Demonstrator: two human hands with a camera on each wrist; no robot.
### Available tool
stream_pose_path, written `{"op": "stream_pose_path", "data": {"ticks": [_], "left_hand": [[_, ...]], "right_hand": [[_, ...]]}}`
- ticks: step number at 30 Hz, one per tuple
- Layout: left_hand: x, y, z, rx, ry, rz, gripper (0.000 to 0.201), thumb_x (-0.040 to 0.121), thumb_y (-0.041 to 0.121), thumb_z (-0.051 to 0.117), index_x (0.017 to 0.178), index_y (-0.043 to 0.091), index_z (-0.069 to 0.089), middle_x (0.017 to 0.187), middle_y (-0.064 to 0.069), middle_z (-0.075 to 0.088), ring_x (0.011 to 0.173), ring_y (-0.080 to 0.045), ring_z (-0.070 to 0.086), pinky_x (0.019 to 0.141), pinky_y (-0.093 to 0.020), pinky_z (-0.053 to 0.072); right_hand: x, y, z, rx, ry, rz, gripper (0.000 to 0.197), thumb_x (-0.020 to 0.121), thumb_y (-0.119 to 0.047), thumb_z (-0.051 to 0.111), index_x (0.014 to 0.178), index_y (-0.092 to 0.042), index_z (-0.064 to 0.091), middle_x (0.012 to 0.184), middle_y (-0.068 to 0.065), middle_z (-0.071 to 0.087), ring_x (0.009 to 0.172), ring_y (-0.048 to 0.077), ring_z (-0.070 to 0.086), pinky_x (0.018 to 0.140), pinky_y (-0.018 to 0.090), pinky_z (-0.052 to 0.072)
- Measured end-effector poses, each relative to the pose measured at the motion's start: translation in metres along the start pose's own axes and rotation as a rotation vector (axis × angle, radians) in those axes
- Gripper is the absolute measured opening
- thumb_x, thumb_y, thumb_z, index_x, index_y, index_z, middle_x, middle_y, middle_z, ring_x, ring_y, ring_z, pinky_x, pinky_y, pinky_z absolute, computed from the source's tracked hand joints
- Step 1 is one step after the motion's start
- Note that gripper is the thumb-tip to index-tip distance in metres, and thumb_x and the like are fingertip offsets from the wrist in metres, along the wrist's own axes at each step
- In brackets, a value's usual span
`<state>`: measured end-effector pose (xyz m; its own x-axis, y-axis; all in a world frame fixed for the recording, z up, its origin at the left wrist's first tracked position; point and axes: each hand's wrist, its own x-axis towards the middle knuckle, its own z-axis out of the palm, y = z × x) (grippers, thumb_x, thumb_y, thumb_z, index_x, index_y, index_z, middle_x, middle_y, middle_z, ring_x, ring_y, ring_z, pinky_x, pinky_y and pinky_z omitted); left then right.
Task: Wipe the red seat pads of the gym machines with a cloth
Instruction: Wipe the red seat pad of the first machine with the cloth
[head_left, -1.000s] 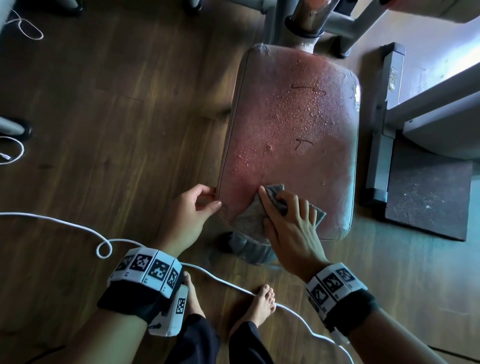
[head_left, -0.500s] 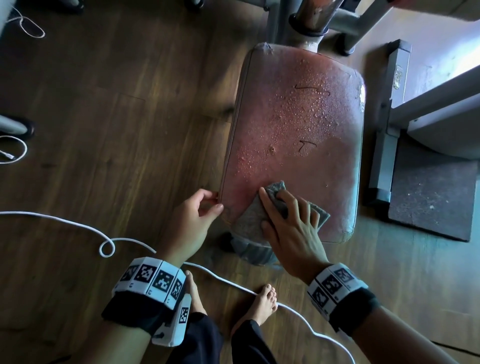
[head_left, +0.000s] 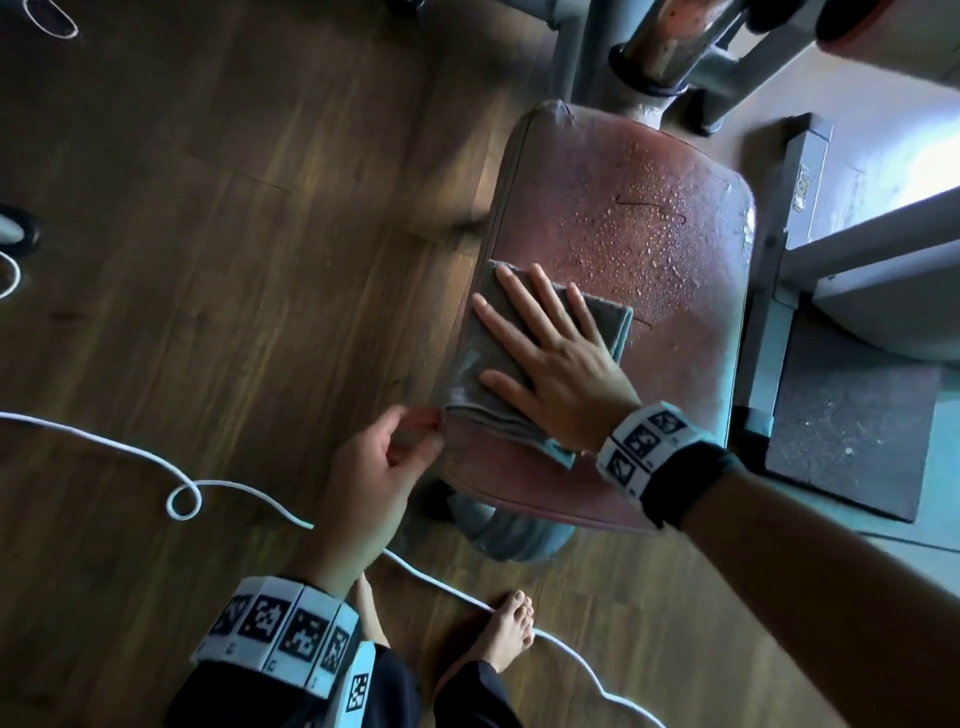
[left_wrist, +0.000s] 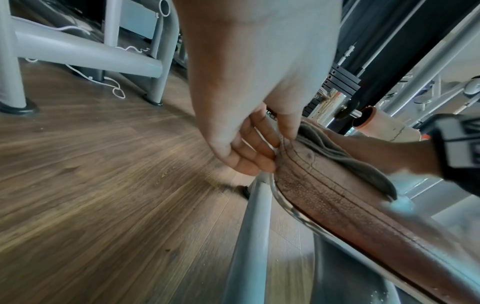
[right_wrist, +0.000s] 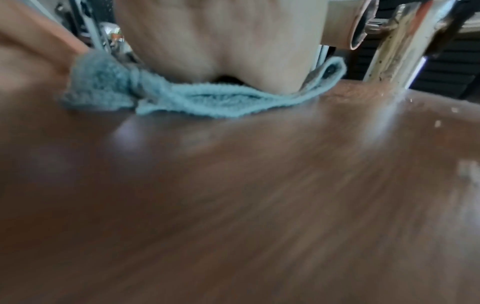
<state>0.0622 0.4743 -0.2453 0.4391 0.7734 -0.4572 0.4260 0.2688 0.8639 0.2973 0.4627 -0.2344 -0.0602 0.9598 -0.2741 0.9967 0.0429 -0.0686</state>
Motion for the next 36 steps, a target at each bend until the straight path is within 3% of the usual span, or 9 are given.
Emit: {"op": "stream_pose_path", "data": {"ticks": [7,12,16,19,23,25,29,33,36], "left_hand": [[0.012,-0.006,0.004,0.099,0.036,0.006,0.03,0.078,0.035,0.074,0.104,0.029,0.061,0.091,0.017,0.069,0.086,0.003,0.064,0.076,-0.016,0.049],[0.009,-0.004,0.006,0.122,0.02,-0.003,0.03,0.081,0.036,0.07,0.107,0.031,0.055,0.097,0.022,0.064,0.093,0.013,0.057,0.079,-0.005,0.042],[0.009,-0.009,0.008,0.152,0.055,0.033,0.027,0.082,0.037,0.069,0.105,0.031,0.056,0.096,0.016,0.066,0.094,0.003,0.06,0.082,-0.014,0.044],[0.009,-0.009,0.011,0.147,0.085,0.054,0.021,0.082,0.034,0.07,0.096,0.036,0.054,0.09,0.019,0.065,0.088,0.005,0.06,0.079,-0.015,0.044],[0.003,-0.014,0.021,-0.007,0.103,-0.062,0.021,0.079,0.048,0.069,0.096,0.04,0.061,0.089,0.012,0.07,0.084,-0.002,0.065,0.08,-0.034,0.051],[-0.003,-0.013,0.028,-0.087,0.122,-0.183,0.034,0.076,0.056,0.067,0.104,0.038,0.06,0.1,0.009,0.069,0.096,-0.009,0.064,0.09,-0.046,0.051],[-0.006,0.014,0.042,-0.089,0.194,-0.124,0.036,0.085,0.049,0.057,0.115,0.03,0.053,0.114,0.006,0.06,0.113,-0.016,0.055,0.099,-0.037,0.043],[0.018,0.05,0.064,0.079,0.113,-0.046,0.074,0.078,0.067,0.045,0.144,0.039,0.024,0.153,-0.002,0.024,0.135,-0.012,0.03,0.114,-0.044,0.025],[0.043,0.071,0.084,0.232,0.078,-0.19,0.078,0.081,0.074,0.033,0.148,0.046,0.002,0.16,-0.005,0.003,0.143,-0.024,0.018,0.115,-0.054,0.016]], "right_hand": [[0.071,0.057,-0.019,-0.025,0.034,-0.029,0.066,0.097,-0.063,0.024,0.154,-0.034,0.006,0.163,-0.001,-0.002,0.149,0.025,-0.005,0.12,0.049,0.003],[0.134,0.095,-0.035,0.053,0.063,0.207,0.067,0.095,-0.065,0.023,0.153,-0.037,0.006,0.163,-0.002,-0.002,0.149,0.024,-0.005,0.12,0.048,0.0],[0.148,0.086,-0.033,0.143,0.091,0.386,0.069,0.096,-0.061,0.028,0.154,-0.033,0.004,0.163,0.0,-0.003,0.149,0.028,-0.008,0.118,0.05,-0.004],[0.117,0.053,-0.023,0.129,0.102,0.306,0.07,0.097,-0.055,0.031,0.155,-0.026,0.006,0.163,0.005,-0.004,0.148,0.035,-0.006,0.116,0.057,-0.002],[0.037,0.002,-0.001,0.124,0.11,0.173,0.071,0.095,-0.057,0.03,0.155,-0.024,0.01,0.163,0.006,0.0,0.148,0.035,0.0,0.117,0.057,0.009],[-0.011,-0.019,0.01,0.16,0.089,0.171,0.072,0.096,-0.057,0.03,0.155,-0.025,0.006,0.163,0.004,-0.003,0.149,0.031,-0.004,0.118,0.053,0.008],[-0.105,-0.037,0.029,0.212,0.06,0.247,0.072,0.096,-0.058,0.033,0.155,-0.027,0.007,0.163,0.001,-0.004,0.149,0.026,-0.006,0.12,0.049,0.008],[-0.166,-0.02,0.04,0.262,0.048,0.383,0.073,0.094,-0.059,0.033,0.155,-0.026,0.011,0.163,0.0,0.0,0.15,0.025,0.001,0.12,0.047,0.01],[-0.18,0.003,0.04,0.285,0.076,0.478,0.073,0.094,-0.063,0.026,0.155,-0.028,0.007,0.163,-0.003,-0.003,0.15,0.022,-0.003,0.12,0.044,0.006]]}}
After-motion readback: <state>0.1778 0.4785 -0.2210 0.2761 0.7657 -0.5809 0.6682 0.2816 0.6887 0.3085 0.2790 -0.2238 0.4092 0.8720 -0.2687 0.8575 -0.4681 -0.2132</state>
